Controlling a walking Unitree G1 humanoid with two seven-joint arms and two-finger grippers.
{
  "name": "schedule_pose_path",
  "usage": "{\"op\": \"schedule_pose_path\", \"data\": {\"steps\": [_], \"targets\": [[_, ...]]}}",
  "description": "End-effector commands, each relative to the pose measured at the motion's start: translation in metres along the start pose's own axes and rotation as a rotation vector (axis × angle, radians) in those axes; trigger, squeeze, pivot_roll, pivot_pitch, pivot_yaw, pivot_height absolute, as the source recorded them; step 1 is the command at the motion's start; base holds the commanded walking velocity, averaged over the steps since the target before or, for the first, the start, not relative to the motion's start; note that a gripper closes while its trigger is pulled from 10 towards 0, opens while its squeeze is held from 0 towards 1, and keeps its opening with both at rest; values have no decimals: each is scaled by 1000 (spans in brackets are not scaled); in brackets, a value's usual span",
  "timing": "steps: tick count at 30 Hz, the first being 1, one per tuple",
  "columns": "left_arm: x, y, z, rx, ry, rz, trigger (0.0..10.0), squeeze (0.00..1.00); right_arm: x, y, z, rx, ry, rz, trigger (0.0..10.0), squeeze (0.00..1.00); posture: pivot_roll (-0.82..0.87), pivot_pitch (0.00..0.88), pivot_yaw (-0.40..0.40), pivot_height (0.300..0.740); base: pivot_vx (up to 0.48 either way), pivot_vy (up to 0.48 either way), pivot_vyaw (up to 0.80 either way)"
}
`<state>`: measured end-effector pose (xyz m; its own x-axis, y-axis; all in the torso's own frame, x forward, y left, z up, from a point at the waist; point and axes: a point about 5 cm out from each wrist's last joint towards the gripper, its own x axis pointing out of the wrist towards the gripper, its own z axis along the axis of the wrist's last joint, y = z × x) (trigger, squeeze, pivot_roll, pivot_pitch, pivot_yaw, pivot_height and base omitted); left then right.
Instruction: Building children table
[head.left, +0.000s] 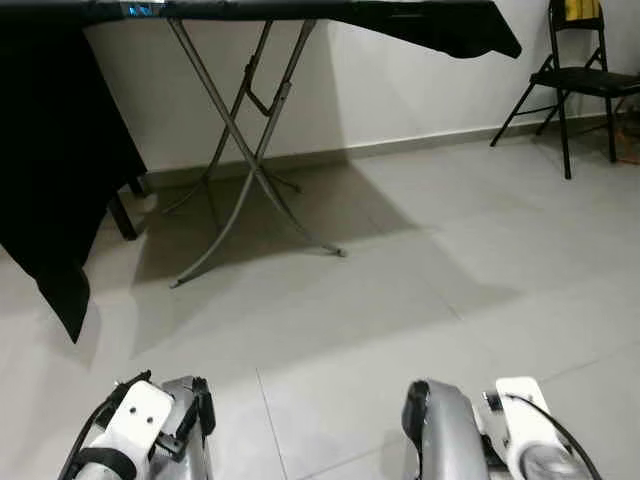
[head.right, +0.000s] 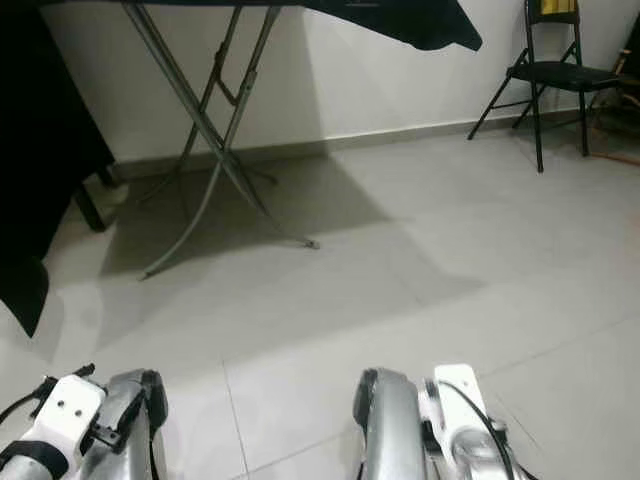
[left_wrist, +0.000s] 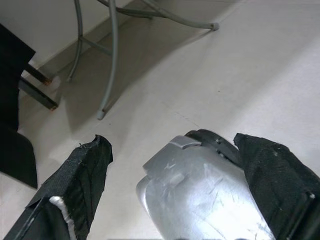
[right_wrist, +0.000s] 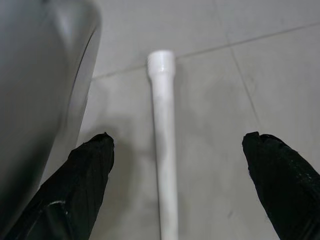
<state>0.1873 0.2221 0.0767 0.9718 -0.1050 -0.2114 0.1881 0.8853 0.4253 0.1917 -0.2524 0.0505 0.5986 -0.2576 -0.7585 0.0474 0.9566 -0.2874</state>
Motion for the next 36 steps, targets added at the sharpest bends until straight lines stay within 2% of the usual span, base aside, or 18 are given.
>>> {"op": "schedule_pose_path", "data": {"steps": [1, 4, 8, 10, 15, 17, 18, 19, 24, 25, 26, 28, 29, 30, 33, 36], "targets": [[-5, -4, -12, 2, 67, -8, 10000, 0, -4, 10, -1, -3, 11, 63, 10000, 0, -34, 0, -45, 300, 0, 0, 0], [-6, -8, -13, -3, 70, -15, 10000, 0, 3, 11, -10, 10, 56, 61, 10000, 0, -29, 0, -45, 300, 0, 0, 0], [-6, -8, -12, -4, 70, -15, 10000, 0, 8, 11, -9, 15, 69, 60, 10000, 0, -19, 0, -50, 300, 0, 0, 0], [-8, -2, -14, -2, 80, -1, 10000, 0, 21, 10, 2, -6, 61, 62, 10000, 0, -21, 0, -52, 300, 0, 0, 0], [-9, -2, -15, 0, 82, 1, 10000, 0, 23, 9, 5, -8, 60, 62, 10000, 0, -20, 0, -58, 300, 0, 0, 0], [-10, -8, -15, -7, 84, -5, 10000, 0, 52, 9, 16, -56, 63, 27, 10000, 0, -15, 0, -66, 300, 0, 0, 0], [-10, -8, -15, -7, 84, -5, 10000, 0, 52, 9, 16, -56, 63, 27, 10000, 0, -15, 0, -66, 300, 0, 0, 0], [-10, -10, -14, -11, 83, -6, 10000, 0, 61, 10, 18, -69, 68, 16, 10000, 0, -7, 0, -71, 300, 0, 0, 0], [-11, -11, -14, -13, 82, -7, 10000, 0, 66, 11, 19, -75, 72, 11, 10000, 0, -7, 0, -71, 300, 0, 0, 0], [-14, -8, -14, -10, 88, 0, 10000, 0, 73, 11, 13, -110, 98, 4, 10000, 0, 20, 0, -86, 300, 0, 0, 0], [-14, -8, -14, -10, 88, 0, 10000, 0, 73, 11, 13, -110, 98, 4, 10000, 0, 20, 0, -86, 300, 0, 0, 0], [-24, -3, -19, -5, 114, 15, 10000, 0, 81, 10, -3, -192, 156, 8, 10000, 0, 21, 0, -91, 300, 0, 0, 0], [-24, -3, -19, -5, 114, 15, 10000, 0, 81, 10, -3, -192, 156, 8, 10000, 0, 21, 0, -91, 300, 0, 0, 0], [-30, -4, -21, -3, 128, 13, 10000, 0, 84, 13, -12, -199, 186, 44, 10000, 0, 32, 0, -95, 300, 0, 0, 0], [-32, -4, -20, -4, 129, 12, 10000, 0, 85, 18, -14, -198, 191, 74, 10000, 0, 35, 0, -95, 300, 0, 0, 0], [-38, -4, -20, -4, 140, 7, 10000, 0, 80, 20, -18, -234, 185, 129, 10000, 0, 28, 0, -91, 300, 0, 0, 0]]}}
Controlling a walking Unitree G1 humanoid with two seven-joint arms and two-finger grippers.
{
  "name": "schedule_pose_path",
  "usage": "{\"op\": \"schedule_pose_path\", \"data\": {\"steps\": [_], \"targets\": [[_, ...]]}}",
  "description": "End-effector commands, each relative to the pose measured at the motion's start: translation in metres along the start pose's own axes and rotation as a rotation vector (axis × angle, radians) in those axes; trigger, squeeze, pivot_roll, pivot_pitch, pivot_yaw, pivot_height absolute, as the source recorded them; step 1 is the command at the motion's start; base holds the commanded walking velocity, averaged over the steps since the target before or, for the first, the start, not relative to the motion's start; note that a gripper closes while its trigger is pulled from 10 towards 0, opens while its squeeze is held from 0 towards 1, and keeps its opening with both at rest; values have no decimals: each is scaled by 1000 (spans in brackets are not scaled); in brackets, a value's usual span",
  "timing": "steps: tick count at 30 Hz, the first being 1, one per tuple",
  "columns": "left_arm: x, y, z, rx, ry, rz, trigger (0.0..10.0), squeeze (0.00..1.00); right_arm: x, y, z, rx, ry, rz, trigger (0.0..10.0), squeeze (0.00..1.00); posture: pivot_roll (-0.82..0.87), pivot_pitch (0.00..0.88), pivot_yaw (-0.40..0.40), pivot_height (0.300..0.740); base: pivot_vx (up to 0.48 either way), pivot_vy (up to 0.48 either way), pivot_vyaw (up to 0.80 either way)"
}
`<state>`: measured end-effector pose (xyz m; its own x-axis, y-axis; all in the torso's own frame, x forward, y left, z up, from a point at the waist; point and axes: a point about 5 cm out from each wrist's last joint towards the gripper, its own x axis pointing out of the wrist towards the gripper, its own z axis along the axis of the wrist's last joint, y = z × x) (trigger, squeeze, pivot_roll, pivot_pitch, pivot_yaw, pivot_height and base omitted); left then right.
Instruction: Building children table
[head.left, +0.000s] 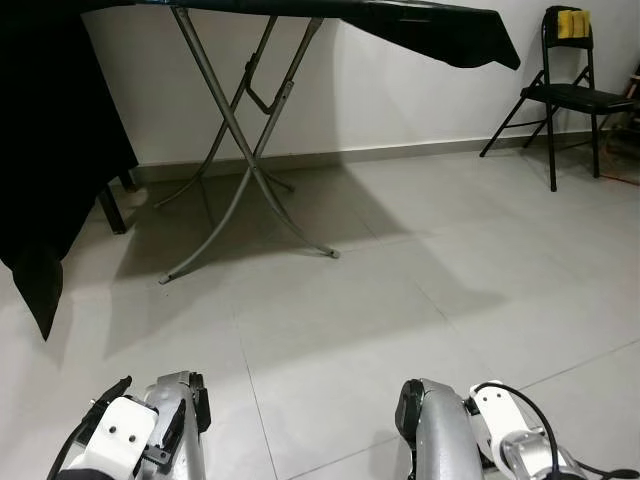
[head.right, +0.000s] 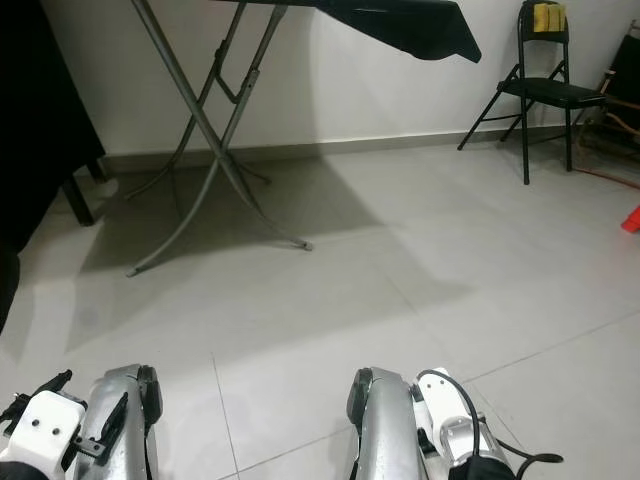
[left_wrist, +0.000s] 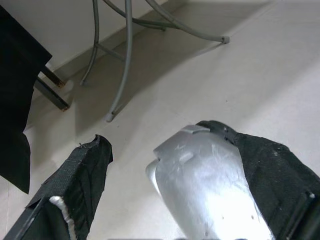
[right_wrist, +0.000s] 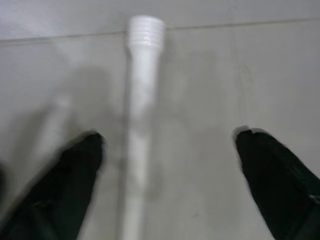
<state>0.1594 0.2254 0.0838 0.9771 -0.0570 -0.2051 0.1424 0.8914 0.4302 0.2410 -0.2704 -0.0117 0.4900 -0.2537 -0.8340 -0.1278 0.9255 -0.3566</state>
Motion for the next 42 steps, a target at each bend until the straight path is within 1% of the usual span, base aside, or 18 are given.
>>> {"op": "schedule_pose_path", "data": {"steps": [1, 4, 8, 16, 19, 22, 23, 27, 28, 29, 30, 31, 34, 36, 37, 38, 41, 42], "targets": [[-9, -4, -21, 5, 125, -39, 10000, 0, 2, 20, -15, -51, 48, 98, 10000, 0, 28, 0, -91, 300, 0, 0, 0], [-13, -3, -22, 8, 134, -44, 10000, 0, -2, 18, -23, -52, 43, 93, 10000, 0, 18, 1, -87, 300, 0, 0, 0], [-16, -4, -21, -12, 129, -59, 10000, 0, -3, 14, -41, 5, 20, 79, 10000, 0, 12, 16, -61, 300, 0, 0, 0], [-20, -2, -20, -5, 129, -77, 10000, 0, -4, 16, -28, 1, -46, 77, 10000, 0, 21, 31, -46, 300, 0, 0, 0], [-32, 11, -25, 30, 170, -78, 10000, 0, -1, 17, 0, -6, -100, 54, 10000, 0, 55, 59, -22, 300, 0, 0, 0], [-39, 16, -26, 43, 188, -78, 10000, 0, -1, 19, 9, -2, -111, 45, 10000, 0, 59, 69, -18, 300, 0, 0, 0], [-47, 22, -28, 55, 210, -75, 10000, 0, -2, 21, 12, -9, -118, 39, 10000, 0, 69, 111, 0, 300, 0, 0, 0], [-54, 27, -29, 64, 225, -73, 10000, 0, -3, 23, 13, -14, -123, 34, 10000, 0, 70, 120, 3, 300, 0, 0, 0], [-61, 31, -30, 70, 242, -71, 10000, 0, -4, 23, 12, -12, -126, 20, 10000, 0, 70, 150, 10, 300, 0, 0, 0], [-61, 31, -30, 70, 242, -71, 10000, 0, -4, 23, 12, -12, -126, 20, 10000, 0, 70, 150, 10, 300, 0, 0, 0], [-71, 34, -31, 78, 267, -79, 10000, 0, -5, 23, 8, 5, -122, 5, 10000, 0, 73, 196, 21, 300, 0, 0, 0], [-71, 34, -31, 78, 267, -79, 10000, 0, -5, 23, 8, 5, -122, 5, 10000, 0, 73, 196, 21, 300, 0, 0, 0], [-88, 38, -31, 86, 308, -94, 10000, 0, -8, 21, -4, 38, -105, -29, 10000, 0, 78, 241, 35, 300, 0, 0, 0], [-88, 38, -31, 86, 308, -94, 10000, 0, -8, 21, -4, 38, -105, -29, 10000, 0, 78, 241, 35, 300, 0, 0, 0], [-98, 43, -31, 96, 332, -101, 10000, 0, -10, 20, -11, 50, -95, -41, 10000, 0, 85, 283, 45, 300, 0, 0, 0], [-98, 43, -31, 96, 332, -101, 10000, 0, -10, 20, -11, 50, -95, -41, 10000, 0, 85, 283, 45, 300, 0, 0, 0], [-128, 65, -27, 131, 411, -92, 10000, 0, -11, 10, -31, 53, -53, -101, 10000, 0, 103, 375, 57, 300, 0, 0, 0], [-128, 65, -27, 131, 411, -92, 10000, 0, -11, 10, -31, 53, -53, -101, 10000, 0, 103, 375, 57, 300, 0, 0, 0]]}}
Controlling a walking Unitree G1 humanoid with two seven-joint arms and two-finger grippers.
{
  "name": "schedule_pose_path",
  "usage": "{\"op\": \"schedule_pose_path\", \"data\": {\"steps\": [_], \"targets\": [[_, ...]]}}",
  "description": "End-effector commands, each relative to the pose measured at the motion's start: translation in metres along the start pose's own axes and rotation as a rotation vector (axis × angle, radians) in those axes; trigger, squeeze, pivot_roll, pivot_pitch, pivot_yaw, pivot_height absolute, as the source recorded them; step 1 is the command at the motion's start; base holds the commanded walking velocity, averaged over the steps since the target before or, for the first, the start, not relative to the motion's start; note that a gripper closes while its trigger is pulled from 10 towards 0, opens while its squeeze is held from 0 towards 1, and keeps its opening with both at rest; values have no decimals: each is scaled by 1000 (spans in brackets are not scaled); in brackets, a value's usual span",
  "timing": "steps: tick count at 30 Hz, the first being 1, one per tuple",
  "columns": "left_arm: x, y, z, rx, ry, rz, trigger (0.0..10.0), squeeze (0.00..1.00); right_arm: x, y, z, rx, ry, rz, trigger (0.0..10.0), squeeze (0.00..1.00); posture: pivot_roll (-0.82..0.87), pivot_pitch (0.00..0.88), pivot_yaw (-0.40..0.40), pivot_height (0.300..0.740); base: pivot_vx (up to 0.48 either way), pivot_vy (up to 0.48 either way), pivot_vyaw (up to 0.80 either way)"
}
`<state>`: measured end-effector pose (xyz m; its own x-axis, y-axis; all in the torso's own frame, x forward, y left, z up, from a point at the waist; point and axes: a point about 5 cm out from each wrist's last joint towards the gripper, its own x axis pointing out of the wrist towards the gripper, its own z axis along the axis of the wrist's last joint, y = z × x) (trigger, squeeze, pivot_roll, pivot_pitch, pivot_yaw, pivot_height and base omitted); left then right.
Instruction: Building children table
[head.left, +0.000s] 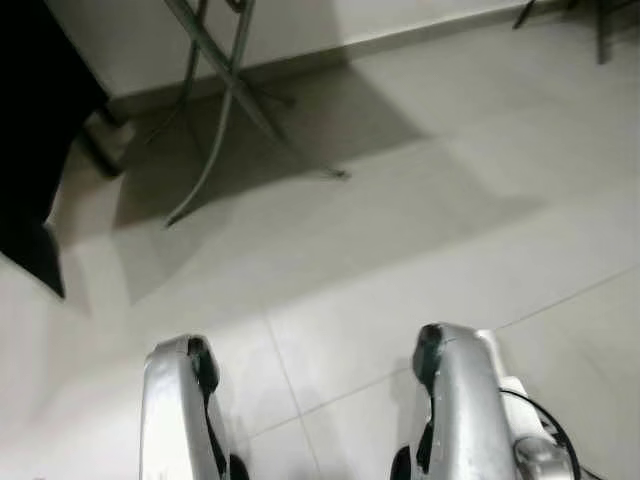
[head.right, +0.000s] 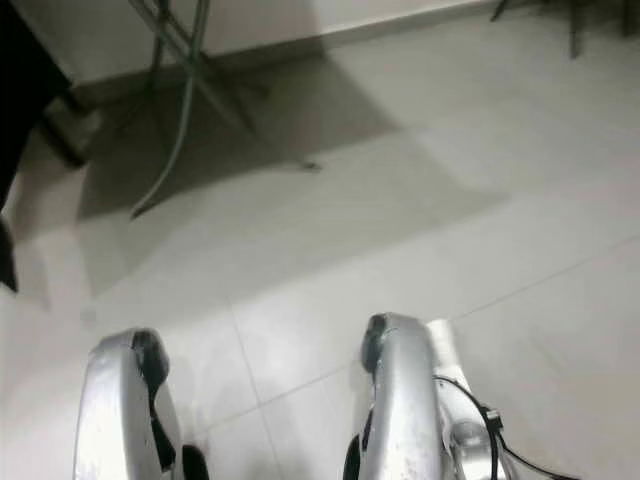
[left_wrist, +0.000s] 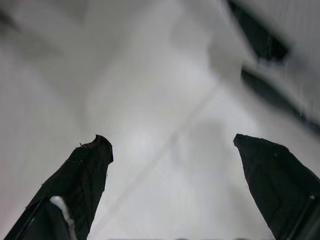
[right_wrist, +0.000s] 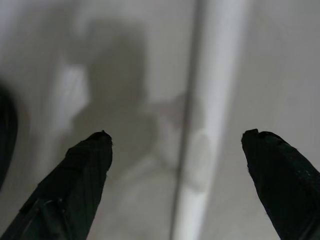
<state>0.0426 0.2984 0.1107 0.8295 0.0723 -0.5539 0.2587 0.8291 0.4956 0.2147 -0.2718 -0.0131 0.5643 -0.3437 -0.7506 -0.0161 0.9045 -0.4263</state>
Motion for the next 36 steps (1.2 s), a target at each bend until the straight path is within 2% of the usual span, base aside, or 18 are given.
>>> {"op": "schedule_pose_path", "data": {"steps": [1, 4, 5, 6, 7, 8, 10, 11, 16, 21, 25, 31, 36], "targets": [[-10, 8, -4, 11, 31, -3, 10000, 0, -1, 2, -9, -13, 21, -6, 10000, 0, 102, 379, 57, 300, 0, 0, 0], [-19, 10, -6, 11, 49, 1, 10000, 0, -8, -6, -9, -31, -18, -47, 10000, 0, 106, 411, 54, 300, 0, 0, 0], [-23, 9, -7, 8, 57, -4, 10000, 0, -14, -12, -14, -38, -35, -131, 10000, 0, 103, 426, 53, 300, 0, 0, 0], [-23, 9, -7, 8, 57, -4, 10000, 0, -14, -12, -14, -38, -35, -131, 10000, 0, 103, 426, 53, 300, 0, 0, 0], [-26, 8, -7, 7, 62, -9, 10000, 0, -19, -16, -18, -42, -44, -191, 10000, 0, 101, 426, 54, 300, 0, 0, 0], [-29, 7, -7, 4, 67, -14, 10000, 0, -24, -16, -24, -48, -42, -236, 10000, 0, 97, 432, 57, 300, 0, 0, 0], [-29, 7, -7, 4, 67, -14, 10000, 0, -24, -16, -24, -48, -42, -236, 10000, 0, 97, 432, 57, 300, 0, 0, 0], [-32, 7, -8, 5, 73, -24, 10000, 0, -29, -16, -27, -70, -58, -292, 10000, 0, 110, 451, 62, 300, 0, 0, 0], [-38, 13, -9, 7, 86, -21, 10000, 0, -31, -22, -24, -94, -84, -385, 10000, 0, 116, 456, 62, 300, 0, 0, 0], [-40, 14, -10, 10, 93, -21, 10000, 0, -28, -26, -26, -104, -77, -398, 10000, 0, 117, 464, 63, 300, 0, 0, 0], [-41, 12, -8, 5, 92, -27, 10000, 0, -15, -33, -26, -44, -44, -409, 10000, 0, 126, 470, 69, 300, 0, 0, 0], [-43, 14, -10, 9, 101, -24, 10000, 0, -7, -23, -27, 20, -31, -335, 10000, 0, 136, 476, 69, 300, 0, 0, 0], [-46, 15, -10, 9, 108, -18, 10000, 0, -1, -8, -29, 29, 10, -247, 10000, 0, 132, 487, 65, 300, 0, 0, 0]]}}
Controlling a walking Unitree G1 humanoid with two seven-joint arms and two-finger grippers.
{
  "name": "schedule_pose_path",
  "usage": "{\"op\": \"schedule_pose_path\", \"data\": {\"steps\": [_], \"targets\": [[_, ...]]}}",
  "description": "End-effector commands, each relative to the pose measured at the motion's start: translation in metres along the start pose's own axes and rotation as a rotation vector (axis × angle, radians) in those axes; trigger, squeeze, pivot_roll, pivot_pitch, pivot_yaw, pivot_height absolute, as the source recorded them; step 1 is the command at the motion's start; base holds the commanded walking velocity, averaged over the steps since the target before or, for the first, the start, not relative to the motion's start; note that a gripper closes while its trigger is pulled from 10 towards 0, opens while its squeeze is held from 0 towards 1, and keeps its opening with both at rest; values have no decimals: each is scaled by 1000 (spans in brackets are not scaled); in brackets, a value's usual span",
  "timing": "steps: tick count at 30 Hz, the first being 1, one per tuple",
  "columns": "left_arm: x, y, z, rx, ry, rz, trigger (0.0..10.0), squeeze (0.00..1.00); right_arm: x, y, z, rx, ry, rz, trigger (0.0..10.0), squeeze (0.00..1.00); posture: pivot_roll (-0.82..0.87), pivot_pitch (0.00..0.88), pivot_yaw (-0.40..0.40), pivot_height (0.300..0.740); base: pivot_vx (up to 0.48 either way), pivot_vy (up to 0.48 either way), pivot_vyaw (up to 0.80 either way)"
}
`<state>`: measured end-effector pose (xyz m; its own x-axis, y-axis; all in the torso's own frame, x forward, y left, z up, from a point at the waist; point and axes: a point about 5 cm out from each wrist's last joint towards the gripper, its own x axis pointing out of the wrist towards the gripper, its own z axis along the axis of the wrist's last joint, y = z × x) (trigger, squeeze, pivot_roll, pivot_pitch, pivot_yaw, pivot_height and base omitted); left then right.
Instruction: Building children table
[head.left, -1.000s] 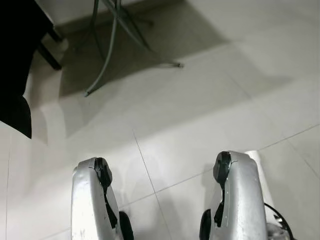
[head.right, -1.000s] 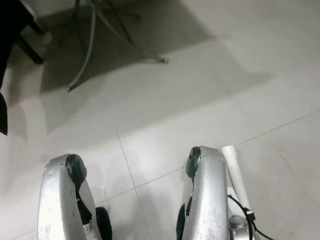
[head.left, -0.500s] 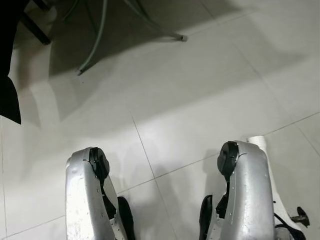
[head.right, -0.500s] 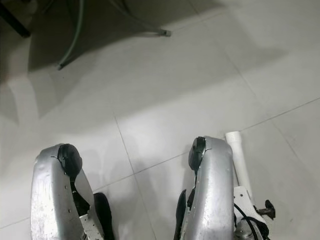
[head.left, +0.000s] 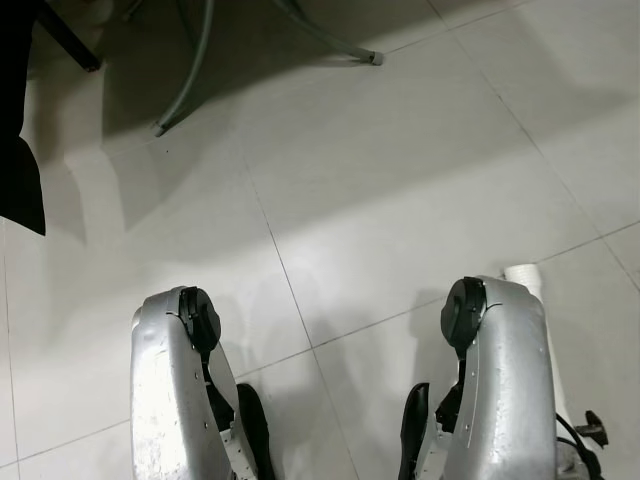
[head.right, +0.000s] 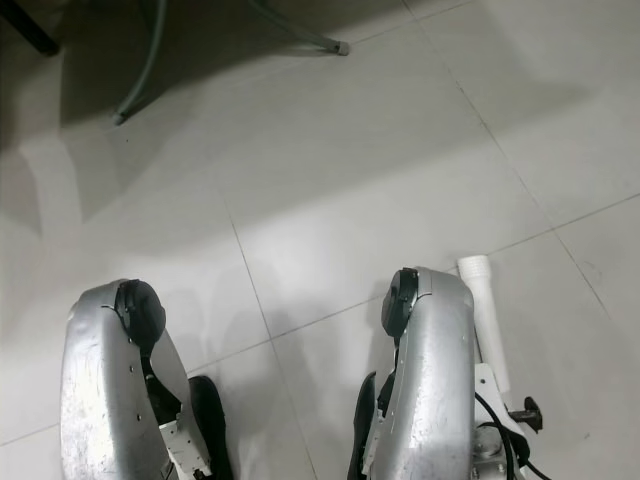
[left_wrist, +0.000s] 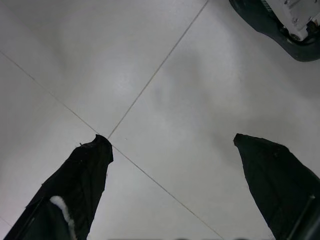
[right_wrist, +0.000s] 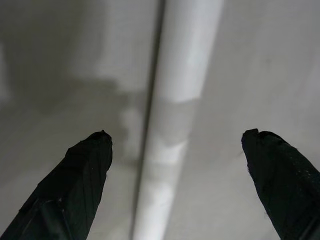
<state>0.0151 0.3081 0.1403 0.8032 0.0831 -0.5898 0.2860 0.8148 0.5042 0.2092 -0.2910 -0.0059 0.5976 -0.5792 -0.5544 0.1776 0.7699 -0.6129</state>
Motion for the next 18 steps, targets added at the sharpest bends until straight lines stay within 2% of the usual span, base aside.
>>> {"op": "schedule_pose_path", "data": {"steps": [1, 4, 10, 13, 18], "targets": [[-8, -1, -11, -19, 67, -3, 10000, 0, -3, 16, -25, -7, 92, 81, 10000, 0, 135, 491, 62, 300, 0, 0, 0], [-8, 0, -12, -19, 71, 3, 10000, 0, 1, 21, -26, -24, 100, 123, 10000, 0, 129, 493, 59, 300, 0, 0, 0], [-12, -2, -15, -28, 84, 7, 10000, 0, 5, 18, -31, -48, 129, 153, 10000, 0, 111, 503, 47, 300, 0, 0, 0], [-12, -4, -16, -34, 88, 3, 10000, 0, 6, 16, -36, -64, 154, 149, 10000, 0, 101, 505, 41, 300, 0, 0, 0], [-12, -6, -17, -45, 87, -2, 10000, 0, 10, 2, -40, -102, 175, 65, 10000, 0, 91, 508, 37, 300, 0, 0, 0]]}}
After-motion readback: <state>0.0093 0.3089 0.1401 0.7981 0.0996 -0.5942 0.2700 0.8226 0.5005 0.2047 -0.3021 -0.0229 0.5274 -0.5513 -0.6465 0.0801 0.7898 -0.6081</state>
